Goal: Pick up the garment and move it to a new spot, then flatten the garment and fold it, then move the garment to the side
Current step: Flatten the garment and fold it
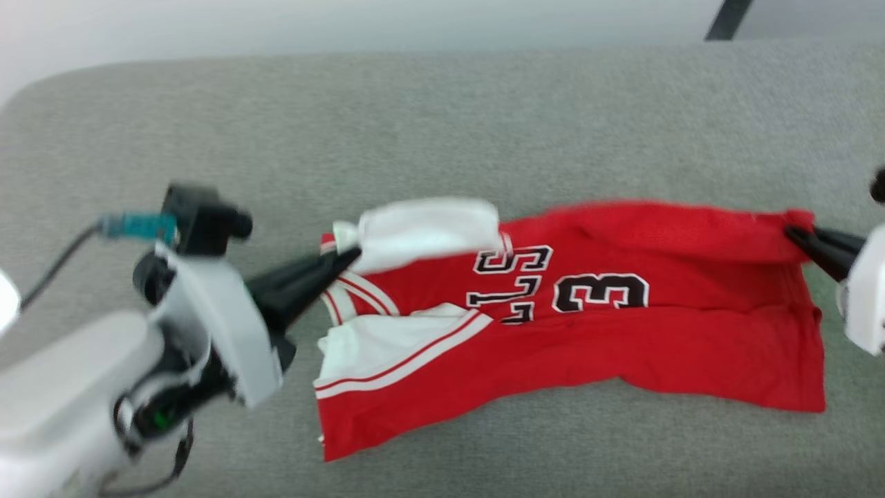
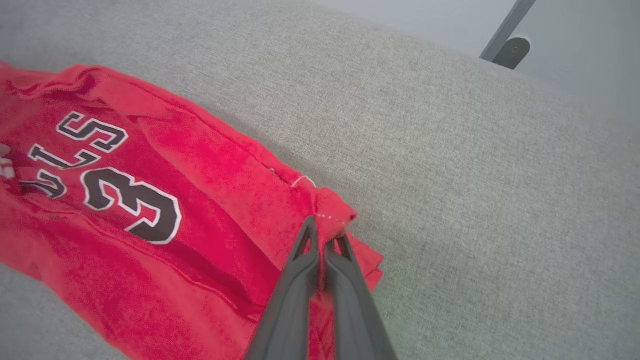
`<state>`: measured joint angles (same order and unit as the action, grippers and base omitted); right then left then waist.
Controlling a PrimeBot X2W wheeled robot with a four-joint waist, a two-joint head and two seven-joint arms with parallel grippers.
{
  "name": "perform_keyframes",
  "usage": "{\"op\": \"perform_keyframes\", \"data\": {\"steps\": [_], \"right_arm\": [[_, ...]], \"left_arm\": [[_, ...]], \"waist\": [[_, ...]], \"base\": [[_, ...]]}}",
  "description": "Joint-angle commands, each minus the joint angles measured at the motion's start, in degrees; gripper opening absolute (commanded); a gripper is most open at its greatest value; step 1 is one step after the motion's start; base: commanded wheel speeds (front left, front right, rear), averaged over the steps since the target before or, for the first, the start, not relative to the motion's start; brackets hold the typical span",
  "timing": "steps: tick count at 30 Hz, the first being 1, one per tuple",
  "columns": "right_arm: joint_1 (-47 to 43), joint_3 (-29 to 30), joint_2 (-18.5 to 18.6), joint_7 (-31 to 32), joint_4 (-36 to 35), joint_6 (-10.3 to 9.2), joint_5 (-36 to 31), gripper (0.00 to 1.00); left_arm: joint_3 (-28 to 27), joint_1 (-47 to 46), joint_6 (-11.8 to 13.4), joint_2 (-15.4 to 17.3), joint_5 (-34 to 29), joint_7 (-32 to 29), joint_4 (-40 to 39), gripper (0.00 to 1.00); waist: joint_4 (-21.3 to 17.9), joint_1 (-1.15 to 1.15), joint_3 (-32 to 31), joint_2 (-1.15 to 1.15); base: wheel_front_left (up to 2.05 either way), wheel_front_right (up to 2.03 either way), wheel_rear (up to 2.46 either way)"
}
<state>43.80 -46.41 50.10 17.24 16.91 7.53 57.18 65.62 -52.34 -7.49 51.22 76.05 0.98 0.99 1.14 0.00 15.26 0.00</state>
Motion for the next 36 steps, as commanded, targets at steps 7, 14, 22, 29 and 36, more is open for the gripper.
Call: {"op": "perform_keyframes", "data": {"steps": [7,14,22,29,36], "right_arm": [[-10.7,5.6,4.3,-2.7,-2.6,-0.09,1.7,0.0],[-18.4,10.5,2.9,-2.8,-4.1,-0.09,1.3,0.0],[-21.4,12.6,-1.9,-1.8,-0.6,-0.09,-1.7,0.0],[-20.7,13.6,-4.5,-3.5,1.9,-0.09,-3.5,0.39],[-21.7,15.3,-4.7,-4.8,2.5,-0.09,-3.2,1.0]], "left_arm": [[1.2,8.1,1.9,3.3,-0.2,6.3,-5.1,0.0],[3.4,13.3,3.4,1.4,-0.2,8.9,-4.0,0.0],[4.5,14.6,2.1,-4.1,-1.2,10.2,5.4,0.0],[4.7,15.1,0.8,-7.6,-1.6,11.5,11.6,0.79],[4.4,15.0,0.4,-8.7,-2.2,12.5,13.3,1.0]], "waist": [[3.2,0.0,-2.1,0.0],[3.9,0.0,-1.5,0.0],[3.6,0.0,-0.5,0.0],[3.2,0.0,-1.3,0.0],[3.6,0.0,-3.2,0.0]], "base": [[0.0,0.0,0.0],[0.0,0.0,0.0],[0.0,0.0,0.0],[0.0,0.0,0.0],[0.0,0.0,0.0]]}}
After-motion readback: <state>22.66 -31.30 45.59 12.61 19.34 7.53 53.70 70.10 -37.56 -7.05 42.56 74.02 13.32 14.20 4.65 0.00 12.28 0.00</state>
